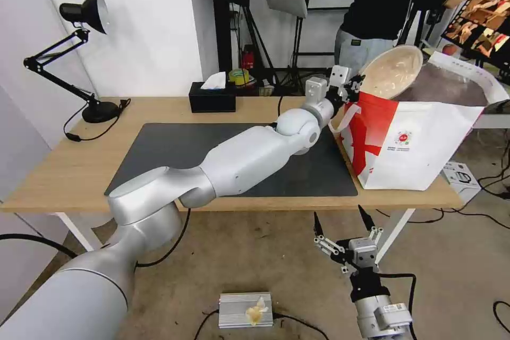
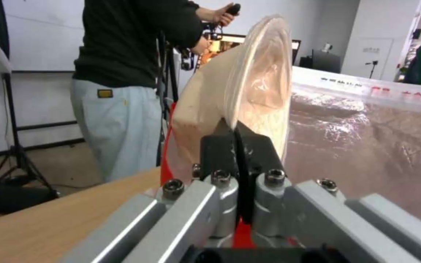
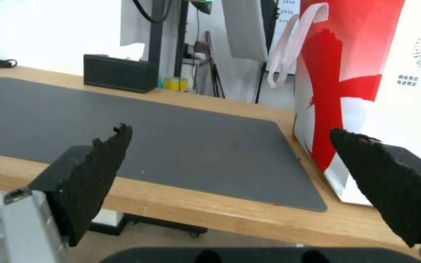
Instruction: Pick up the trash from the table and place it into the takeout bag.
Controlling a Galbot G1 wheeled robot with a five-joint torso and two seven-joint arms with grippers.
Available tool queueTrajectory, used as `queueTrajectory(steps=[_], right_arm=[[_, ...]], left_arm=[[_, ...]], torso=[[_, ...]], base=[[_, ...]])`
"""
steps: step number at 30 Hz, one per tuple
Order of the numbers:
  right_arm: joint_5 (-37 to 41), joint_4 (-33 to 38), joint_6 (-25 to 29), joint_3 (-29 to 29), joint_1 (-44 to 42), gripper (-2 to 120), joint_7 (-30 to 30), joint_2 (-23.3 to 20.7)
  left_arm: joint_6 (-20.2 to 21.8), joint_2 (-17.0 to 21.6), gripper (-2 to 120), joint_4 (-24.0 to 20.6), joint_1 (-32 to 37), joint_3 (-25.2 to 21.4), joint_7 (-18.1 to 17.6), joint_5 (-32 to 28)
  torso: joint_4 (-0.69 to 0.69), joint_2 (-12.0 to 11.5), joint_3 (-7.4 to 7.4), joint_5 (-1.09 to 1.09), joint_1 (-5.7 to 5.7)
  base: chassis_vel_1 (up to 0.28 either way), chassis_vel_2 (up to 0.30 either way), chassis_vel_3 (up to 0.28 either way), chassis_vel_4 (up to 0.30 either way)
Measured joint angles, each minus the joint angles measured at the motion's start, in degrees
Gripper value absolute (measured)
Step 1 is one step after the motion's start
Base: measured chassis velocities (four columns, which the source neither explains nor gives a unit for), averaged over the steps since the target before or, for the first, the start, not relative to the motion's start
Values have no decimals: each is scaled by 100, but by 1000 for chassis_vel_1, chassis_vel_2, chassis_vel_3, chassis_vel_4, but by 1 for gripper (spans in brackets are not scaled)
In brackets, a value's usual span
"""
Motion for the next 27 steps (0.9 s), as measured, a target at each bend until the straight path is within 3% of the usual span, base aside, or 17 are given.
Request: queueTrajectory(steps=[6, 19, 24, 27], right_arm=[[0, 0, 0, 0, 0, 100, 0, 0], [0, 0, 0, 0, 0, 100, 0, 0], [0, 0, 0, 0, 0, 100, 0, 0], [0, 0, 0, 0, 0, 100, 0, 0]], left_arm=[[-203, -9, 0, 41, 0, 16, -211, 152], [-197, 0, 49, -158, -25, 1, -424, 51], [-189, -56, 61, -208, -14, -22, -501, 52], [-179, -62, 76, -279, -44, 19, -527, 41]], torso=[[0, 1, 0, 0, 0], [1, 0, 0, 0, 0], [-2, 0, 0, 0, 0], [0, 0, 0, 0, 0]], base=[[0, 0, 0, 0], [0, 0, 0, 0], [0, 0, 0, 0], [0, 0, 0, 0]])
